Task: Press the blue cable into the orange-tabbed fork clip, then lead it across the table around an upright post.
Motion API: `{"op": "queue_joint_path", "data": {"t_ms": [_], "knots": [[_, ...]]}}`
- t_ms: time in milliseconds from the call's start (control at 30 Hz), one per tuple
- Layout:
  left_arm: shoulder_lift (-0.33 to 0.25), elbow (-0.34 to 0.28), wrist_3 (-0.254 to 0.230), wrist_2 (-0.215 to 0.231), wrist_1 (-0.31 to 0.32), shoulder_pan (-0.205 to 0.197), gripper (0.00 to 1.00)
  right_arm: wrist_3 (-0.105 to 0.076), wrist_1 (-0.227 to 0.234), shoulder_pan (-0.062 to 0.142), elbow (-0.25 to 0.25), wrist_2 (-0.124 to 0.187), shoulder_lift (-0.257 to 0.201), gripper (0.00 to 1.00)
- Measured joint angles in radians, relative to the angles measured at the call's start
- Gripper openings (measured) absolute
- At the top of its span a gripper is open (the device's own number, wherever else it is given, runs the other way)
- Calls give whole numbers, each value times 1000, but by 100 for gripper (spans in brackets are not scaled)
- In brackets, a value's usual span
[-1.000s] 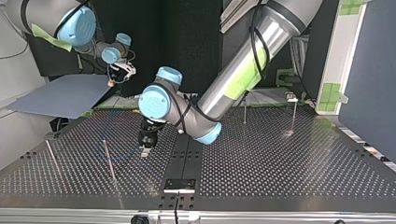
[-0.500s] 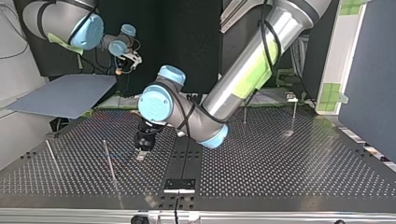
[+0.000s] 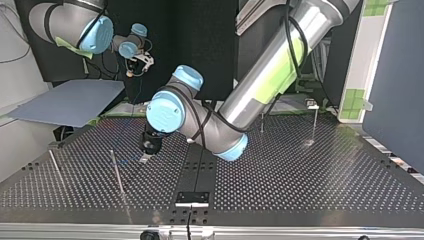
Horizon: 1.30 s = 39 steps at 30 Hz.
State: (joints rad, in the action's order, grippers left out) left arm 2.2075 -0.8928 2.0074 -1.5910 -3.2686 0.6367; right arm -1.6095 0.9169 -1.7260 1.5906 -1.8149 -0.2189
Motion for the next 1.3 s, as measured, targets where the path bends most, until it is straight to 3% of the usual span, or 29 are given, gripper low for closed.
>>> {"op": "queue_joint_path", "data": {"t_ms": [467, 833, 1300], "knots": [[-82, 0, 13, 132, -90, 9, 76, 0, -6, -6, 0, 9, 0, 0], [-112, 0, -24, 214, -112, 15, 76, 0, -12, -12, 0, 9, 0, 0], [-103, 0, 32, 144, -89, 39, 76, 5, -15, -13, 0, 9, 0, 0]]}}
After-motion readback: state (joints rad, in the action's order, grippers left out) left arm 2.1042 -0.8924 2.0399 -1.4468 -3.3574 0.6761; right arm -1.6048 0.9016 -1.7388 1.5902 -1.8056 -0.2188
